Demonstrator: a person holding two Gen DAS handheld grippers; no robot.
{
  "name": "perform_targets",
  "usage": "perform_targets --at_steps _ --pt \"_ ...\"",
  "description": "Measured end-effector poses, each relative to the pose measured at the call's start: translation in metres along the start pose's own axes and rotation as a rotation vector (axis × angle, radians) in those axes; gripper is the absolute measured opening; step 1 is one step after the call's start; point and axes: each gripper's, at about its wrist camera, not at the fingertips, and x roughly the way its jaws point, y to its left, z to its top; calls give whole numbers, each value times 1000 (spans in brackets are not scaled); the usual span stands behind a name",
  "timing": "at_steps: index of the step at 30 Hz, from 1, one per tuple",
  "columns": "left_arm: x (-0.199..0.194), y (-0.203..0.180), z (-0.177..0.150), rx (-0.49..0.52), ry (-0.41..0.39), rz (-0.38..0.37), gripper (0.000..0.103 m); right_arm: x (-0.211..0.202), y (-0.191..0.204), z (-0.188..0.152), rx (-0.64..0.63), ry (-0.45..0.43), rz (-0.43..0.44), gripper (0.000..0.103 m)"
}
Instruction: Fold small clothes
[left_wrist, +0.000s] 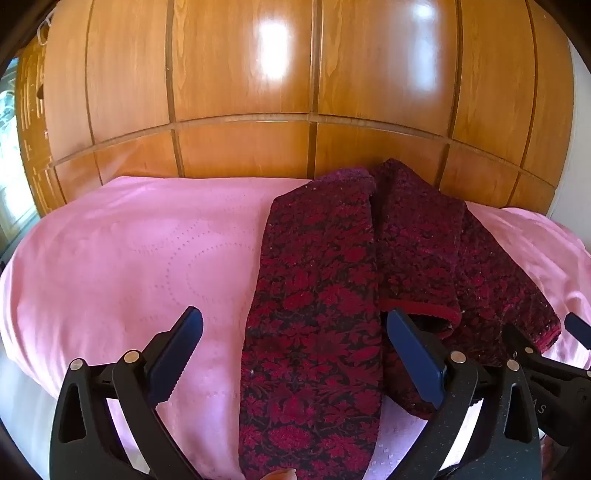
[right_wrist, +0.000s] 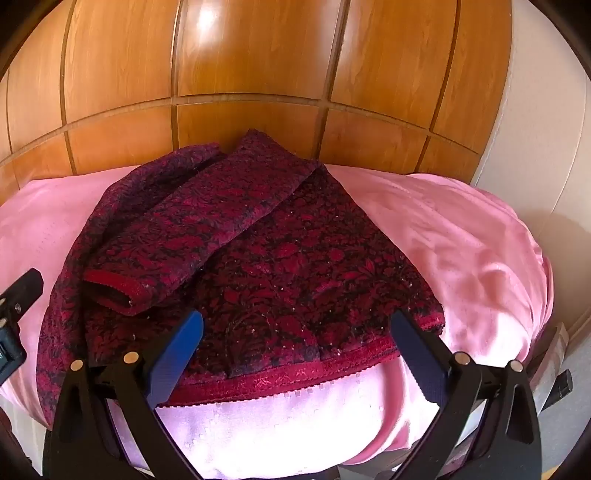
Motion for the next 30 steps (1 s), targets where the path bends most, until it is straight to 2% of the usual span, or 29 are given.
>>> perform_targets --at_steps 10,15,21,27,30 --pt "14 -5 -12 27 25 11 99 4 0 9 12 15 -5 101" --pt "16 -3 -13 26 38 16 99 1 -19 12 91 1 59 101" --pt "15 -3 -13 28 40 19 99 5 -19 8 80 27 83 101" --pt "17 -3 -10 24 48 -1 99 3 -20 12 100 15 109 101" --pt "18 -2 -10 25 54 -4 99 0 -22 21 103 -17 111 101"
